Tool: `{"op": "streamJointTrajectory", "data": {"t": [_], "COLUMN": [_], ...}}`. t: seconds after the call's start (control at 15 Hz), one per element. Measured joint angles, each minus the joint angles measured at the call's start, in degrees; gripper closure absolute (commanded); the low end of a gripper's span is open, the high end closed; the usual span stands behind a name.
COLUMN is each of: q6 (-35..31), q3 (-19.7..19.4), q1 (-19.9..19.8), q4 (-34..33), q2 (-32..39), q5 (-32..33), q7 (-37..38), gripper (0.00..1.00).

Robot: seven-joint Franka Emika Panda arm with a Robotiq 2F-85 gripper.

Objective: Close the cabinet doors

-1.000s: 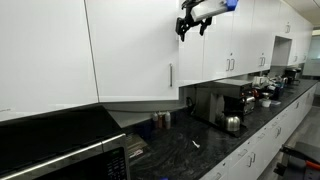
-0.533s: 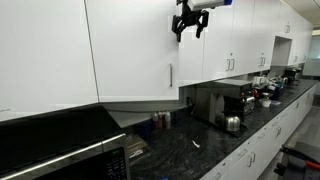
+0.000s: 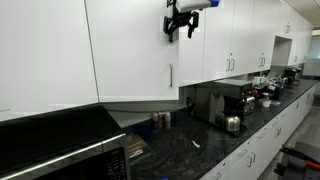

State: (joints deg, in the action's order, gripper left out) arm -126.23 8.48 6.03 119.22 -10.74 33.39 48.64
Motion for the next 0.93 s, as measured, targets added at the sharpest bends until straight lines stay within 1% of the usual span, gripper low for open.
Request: {"op": "streamJointTrajectory", "data": {"t": [0.27, 0.4, 0.6, 0.93], "q6": [0.0, 0.1, 0.2, 0.4], "q3": [0.8, 0.7, 0.2, -0.5], "q1": [-0.2, -0.3, -0.3, -0.3], "q4": [-1.9, -3.2, -5.5, -9.1], "q2": [3.1, 5.0, 8.0, 12.3], "q5": [8.9, 12.1, 15.5, 18.2], "q7": [7.1, 9.7, 12.2, 13.9], "gripper": [0.0, 0.0, 0.0, 0.0]}}
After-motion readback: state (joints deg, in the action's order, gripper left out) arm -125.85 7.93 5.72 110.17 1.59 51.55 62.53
